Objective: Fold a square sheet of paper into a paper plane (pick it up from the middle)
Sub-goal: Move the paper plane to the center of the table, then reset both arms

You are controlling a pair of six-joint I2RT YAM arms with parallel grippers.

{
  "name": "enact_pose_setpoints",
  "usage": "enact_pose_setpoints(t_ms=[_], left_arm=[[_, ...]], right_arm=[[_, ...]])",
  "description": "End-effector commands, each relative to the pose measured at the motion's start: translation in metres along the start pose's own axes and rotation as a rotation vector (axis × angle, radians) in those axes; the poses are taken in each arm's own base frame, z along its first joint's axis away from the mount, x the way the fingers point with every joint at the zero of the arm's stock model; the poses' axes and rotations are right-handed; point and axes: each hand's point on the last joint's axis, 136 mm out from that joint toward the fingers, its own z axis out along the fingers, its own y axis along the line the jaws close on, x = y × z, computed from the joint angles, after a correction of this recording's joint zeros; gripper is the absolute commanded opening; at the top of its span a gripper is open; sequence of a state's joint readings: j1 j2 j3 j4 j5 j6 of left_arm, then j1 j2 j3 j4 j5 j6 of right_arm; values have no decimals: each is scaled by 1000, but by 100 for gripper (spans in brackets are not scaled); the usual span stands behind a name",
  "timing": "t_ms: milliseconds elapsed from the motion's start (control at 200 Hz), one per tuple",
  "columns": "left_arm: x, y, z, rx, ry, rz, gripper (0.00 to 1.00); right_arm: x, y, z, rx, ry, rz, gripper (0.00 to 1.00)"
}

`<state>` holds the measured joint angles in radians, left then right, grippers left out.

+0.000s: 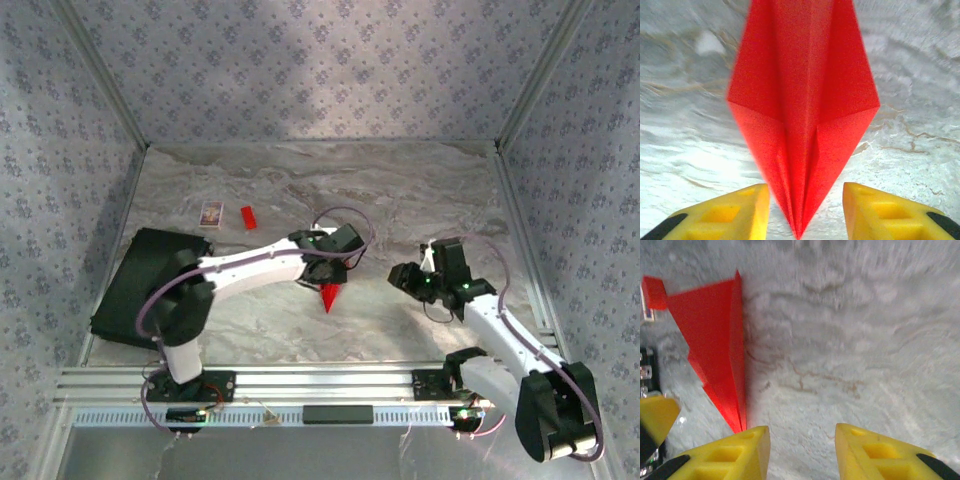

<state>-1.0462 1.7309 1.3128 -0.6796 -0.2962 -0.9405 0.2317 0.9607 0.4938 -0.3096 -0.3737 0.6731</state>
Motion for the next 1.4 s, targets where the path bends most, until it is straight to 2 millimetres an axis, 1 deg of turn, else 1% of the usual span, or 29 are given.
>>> enact_pose_setpoints(t_ms=[0, 55, 70, 85, 110, 155, 240, 270, 295, 345, 385, 445, 505, 535, 585, 660, 725, 805, 860, 949, 1019, 1089, 1154, 1224, 1269, 1394], left_arm=[[-37, 25, -43, -25, -269, 31, 49], [-48, 45, -55, -47, -357, 40, 52], [-52, 50, -60, -50, -381, 43, 54], [-53, 58, -61, -63, -397, 45, 56], [-59, 67, -66, -72, -429, 42, 62], [-67, 89, -69, -104, -468, 37, 71], [-79, 131, -67, -164, -508, 30, 80], [-84, 144, -65, -182, -522, 30, 84], [-86, 154, -64, -196, -526, 44, 85], [-94, 179, -64, -246, -546, 38, 89], [-100, 200, -65, -291, -556, 28, 94], [-107, 223, -62, -321, -560, 38, 96], [-112, 244, -54, -347, -576, 42, 98], [-112, 251, -48, -327, -569, 46, 98], [-114, 267, -44, -340, -569, 31, 99], [-118, 289, -43, -372, -594, 1, 100], [-121, 310, -41, -371, -635, -51, 100], [-122, 326, -39, -381, -678, -75, 100], [-123, 330, -37, -391, -688, -71, 100], [-121, 337, -27, -404, -702, -64, 100], [-122, 340, -24, -368, -751, -95, 100], [-118, 348, -16, -357, -731, -112, 100], [-116, 353, -11, -353, -739, -124, 100], [-115, 358, -11, -368, -749, -127, 100], [-118, 356, -12, -362, -765, -102, 100], [-120, 362, -13, -349, -799, -100, 100]], right_arm=[[-39, 1, -31, 116, -148, -102, 46], [-58, -2, -46, 181, -239, -153, 53], [-64, -3, -50, 202, -269, -163, 55], [-70, -5, -54, 226, -298, -171, 57], [-80, -8, -61, 265, -350, -185, 60], [-94, -12, -71, 320, -423, -226, 65], [-116, -20, -80, 414, -537, -331, 72], [-121, -25, -78, 440, -562, -368, 73], [-124, -28, -78, 459, -576, -400, 73], [-128, -33, -76, 494, -580, -450, 73], [-131, -42, -75, 537, -582, -453, 76], [-136, -59, -73, 606, -586, -427, 77], [-140, -70, -67, 617, -573, -407, 77], [-144, -73, -63, 616, -573, -413, 77], [-148, -78, -56, 616, -580, -423, 77], [-154, -80, -46, 599, -589, -459, 77], [-159, -80, -42, 598, -602, -487, 78], [-163, -79, -34, 579, -620, -531, 78], [-166, -77, -28, 554, -632, -567, 78], [-167, -72, -19, 511, -645, -628, 78], [-168, -71, -11, 486, -655, -664, 78], [-167, -69, -5, 468, -657, -704, 78], [-170, -71, -3, 454, -669, -690, 79], [-169, -72, 4, 428, -659, -694, 79], [-168, -72, 8, 415, -657, -702, 79], [-169, -76, 9, 395, -650, -682, 79]])
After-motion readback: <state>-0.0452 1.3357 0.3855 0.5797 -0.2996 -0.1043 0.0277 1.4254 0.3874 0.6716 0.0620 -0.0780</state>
